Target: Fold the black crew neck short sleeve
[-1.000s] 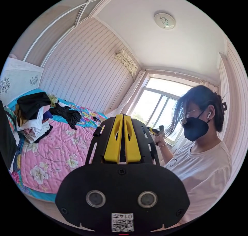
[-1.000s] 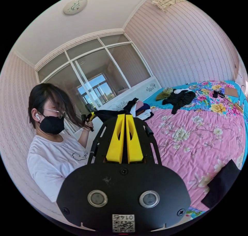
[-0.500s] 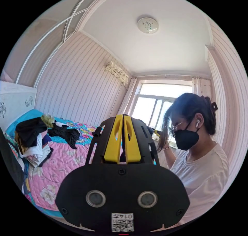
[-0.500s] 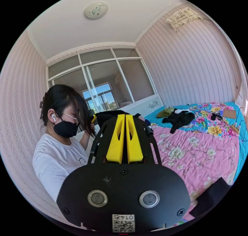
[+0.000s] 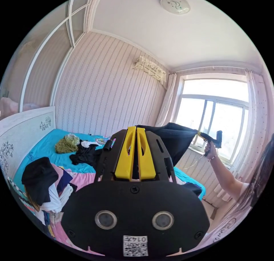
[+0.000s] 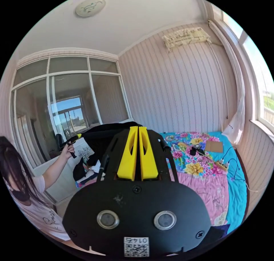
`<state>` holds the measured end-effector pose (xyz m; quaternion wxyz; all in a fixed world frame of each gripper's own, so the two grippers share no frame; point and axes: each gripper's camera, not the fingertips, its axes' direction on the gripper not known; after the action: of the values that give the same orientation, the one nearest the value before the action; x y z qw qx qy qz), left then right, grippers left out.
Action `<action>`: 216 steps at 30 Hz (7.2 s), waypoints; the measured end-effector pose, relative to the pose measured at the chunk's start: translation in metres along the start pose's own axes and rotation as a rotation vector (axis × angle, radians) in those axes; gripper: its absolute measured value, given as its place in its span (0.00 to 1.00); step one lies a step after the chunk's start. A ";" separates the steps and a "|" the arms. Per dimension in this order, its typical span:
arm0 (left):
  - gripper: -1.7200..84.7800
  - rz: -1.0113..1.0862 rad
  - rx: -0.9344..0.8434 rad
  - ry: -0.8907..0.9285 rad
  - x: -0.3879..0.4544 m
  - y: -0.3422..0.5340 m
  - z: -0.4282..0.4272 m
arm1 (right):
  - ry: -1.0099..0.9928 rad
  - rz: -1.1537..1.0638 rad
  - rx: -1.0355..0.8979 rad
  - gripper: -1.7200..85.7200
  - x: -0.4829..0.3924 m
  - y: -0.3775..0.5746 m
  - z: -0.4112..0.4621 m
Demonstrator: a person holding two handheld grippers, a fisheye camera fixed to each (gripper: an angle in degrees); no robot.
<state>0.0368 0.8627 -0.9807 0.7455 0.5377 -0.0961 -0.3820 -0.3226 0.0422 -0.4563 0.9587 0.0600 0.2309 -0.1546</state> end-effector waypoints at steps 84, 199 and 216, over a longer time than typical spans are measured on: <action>0.11 0.068 -0.964 0.259 -0.189 0.561 0.509 | 0.112 0.936 -0.739 0.03 0.035 0.249 0.486; 0.07 -0.273 -0.897 -0.263 -0.362 0.663 0.189 | -0.284 0.109 -1.153 0.08 -0.172 0.058 0.936; 0.08 0.027 -0.917 0.212 -0.239 0.653 0.399 | 0.351 0.831 -0.718 0.11 0.019 0.210 0.463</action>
<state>-0.0446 0.8179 -0.1850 0.9167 0.1875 0.1524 -0.3183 -0.0423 0.1490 -0.0455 0.8467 -0.1586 0.3814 0.3353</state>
